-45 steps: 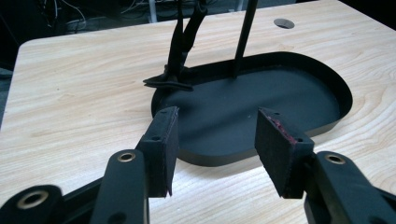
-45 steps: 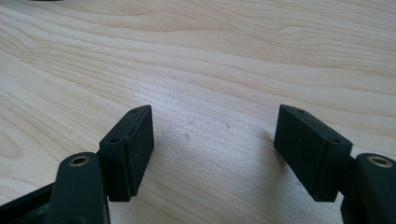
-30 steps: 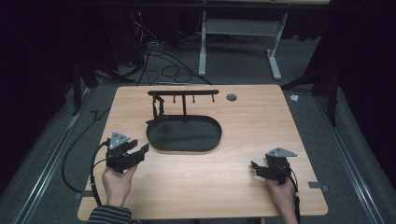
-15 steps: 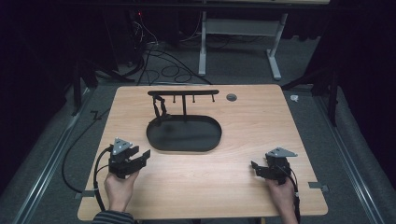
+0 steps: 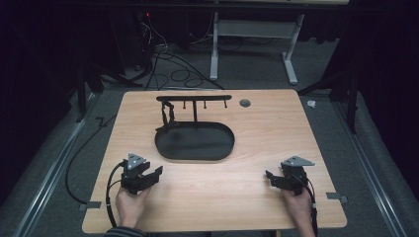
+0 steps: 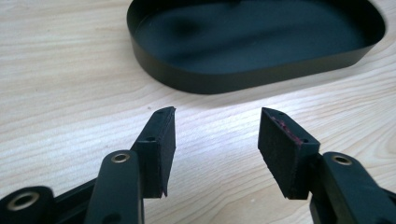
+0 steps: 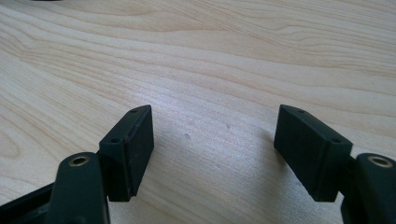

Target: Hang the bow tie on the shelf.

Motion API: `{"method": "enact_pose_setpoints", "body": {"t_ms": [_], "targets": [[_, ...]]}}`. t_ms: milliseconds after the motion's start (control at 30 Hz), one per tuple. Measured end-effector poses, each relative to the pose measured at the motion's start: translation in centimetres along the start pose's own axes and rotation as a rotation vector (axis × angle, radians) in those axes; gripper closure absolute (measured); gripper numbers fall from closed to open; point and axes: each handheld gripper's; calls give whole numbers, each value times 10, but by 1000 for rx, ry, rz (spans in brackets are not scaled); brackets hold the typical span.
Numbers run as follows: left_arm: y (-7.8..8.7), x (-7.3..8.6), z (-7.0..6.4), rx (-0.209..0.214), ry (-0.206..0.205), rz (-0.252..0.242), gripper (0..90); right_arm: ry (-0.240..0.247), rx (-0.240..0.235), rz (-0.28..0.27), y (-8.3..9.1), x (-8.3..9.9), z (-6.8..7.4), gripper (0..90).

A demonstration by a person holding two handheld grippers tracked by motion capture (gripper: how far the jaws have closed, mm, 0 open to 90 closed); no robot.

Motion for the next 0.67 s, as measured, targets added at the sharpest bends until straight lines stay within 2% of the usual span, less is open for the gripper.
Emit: {"method": "enact_pose_setpoints", "body": {"t_ms": [100,133,200,300,433,467,500,533,667], "targets": [[-6,5,-1,-25,-23,15,467,0,0,0,0,0,0,298],[-9,7,-2,-47,-47,25,468,1,0,0,0,0,0,298],[-13,9,-3,-69,-70,38,467,1,1,1,0,0,0,298],[-18,14,-2,-87,-86,51,465,1,2,1,0,0,0,298],[-29,25,1,-108,-82,70,457,2,2,1,0,0,0,298],[-30,31,3,-93,-71,29,444,2,2,1,0,0,0,298],[-30,34,6,-76,-36,8,437,3,3,1,0,0,0,298],[-29,34,8,-82,-25,8,437,3,3,1,0,0,0,298],[-29,34,8,-90,-27,9,427,2,3,1,0,0,0,298]]}}
Point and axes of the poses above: each handheld gripper's, and its own axes: y roughly backward along the jaws, x roughly out of its underside, z roughly to its left, and after that the axes turned 3 degrees about y, right-handed
